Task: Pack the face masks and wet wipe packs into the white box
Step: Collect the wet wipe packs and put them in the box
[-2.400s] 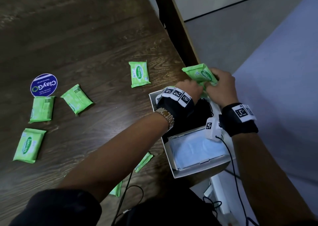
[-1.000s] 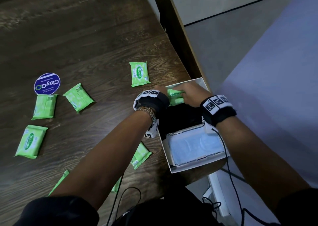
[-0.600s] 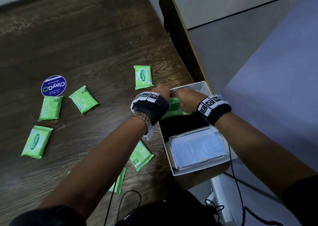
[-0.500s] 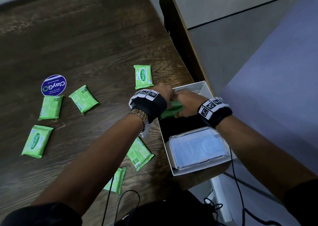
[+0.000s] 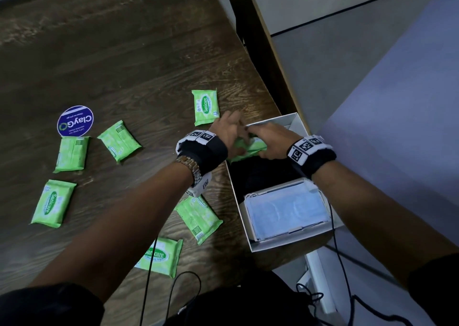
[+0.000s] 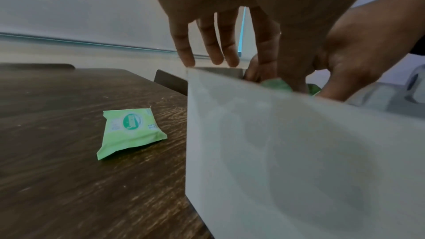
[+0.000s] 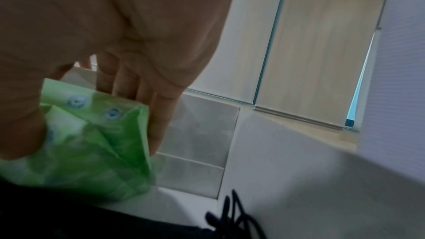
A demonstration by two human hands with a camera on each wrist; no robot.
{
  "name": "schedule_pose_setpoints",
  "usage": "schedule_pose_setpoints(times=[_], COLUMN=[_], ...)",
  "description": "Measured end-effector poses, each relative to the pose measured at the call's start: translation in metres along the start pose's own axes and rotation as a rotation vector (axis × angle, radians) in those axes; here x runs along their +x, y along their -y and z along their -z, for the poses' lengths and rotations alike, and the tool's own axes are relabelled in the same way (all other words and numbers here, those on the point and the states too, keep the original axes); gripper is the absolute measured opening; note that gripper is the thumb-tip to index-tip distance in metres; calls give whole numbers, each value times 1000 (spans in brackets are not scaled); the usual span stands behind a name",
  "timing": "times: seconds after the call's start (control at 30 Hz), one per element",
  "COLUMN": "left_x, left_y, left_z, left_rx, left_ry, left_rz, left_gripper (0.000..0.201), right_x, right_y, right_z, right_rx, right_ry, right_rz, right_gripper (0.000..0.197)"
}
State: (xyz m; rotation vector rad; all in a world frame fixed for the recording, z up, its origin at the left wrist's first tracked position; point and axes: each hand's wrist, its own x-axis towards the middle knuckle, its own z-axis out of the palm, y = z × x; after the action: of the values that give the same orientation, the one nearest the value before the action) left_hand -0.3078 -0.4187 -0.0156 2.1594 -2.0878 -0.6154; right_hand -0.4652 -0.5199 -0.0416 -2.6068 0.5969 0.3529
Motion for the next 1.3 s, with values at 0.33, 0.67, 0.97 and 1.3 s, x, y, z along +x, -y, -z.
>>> schedule_pose_setpoints(times=[0.33, 0.67, 0.97, 1.3], left_x=[-1, 1, -6, -53], left_y=[13, 4, 3, 47], left_z=[-8, -10, -22, -12], left_rx=[-33, 43, 25, -285], left_ry=[-15, 106, 38, -320], left_rz=[264, 214, 222, 208], left_gripper=[10, 46, 53, 36], right_x=[-19, -2, -10, -22], right_y=[-6, 15, 25, 35], right_z=[-13, -18, -17, 12], right_rx=[120, 284, 295, 121], right_ry=[-298, -304, -280, -245], right_rz=[-278, -382, -480, -613], right_gripper=[46, 42, 51, 61])
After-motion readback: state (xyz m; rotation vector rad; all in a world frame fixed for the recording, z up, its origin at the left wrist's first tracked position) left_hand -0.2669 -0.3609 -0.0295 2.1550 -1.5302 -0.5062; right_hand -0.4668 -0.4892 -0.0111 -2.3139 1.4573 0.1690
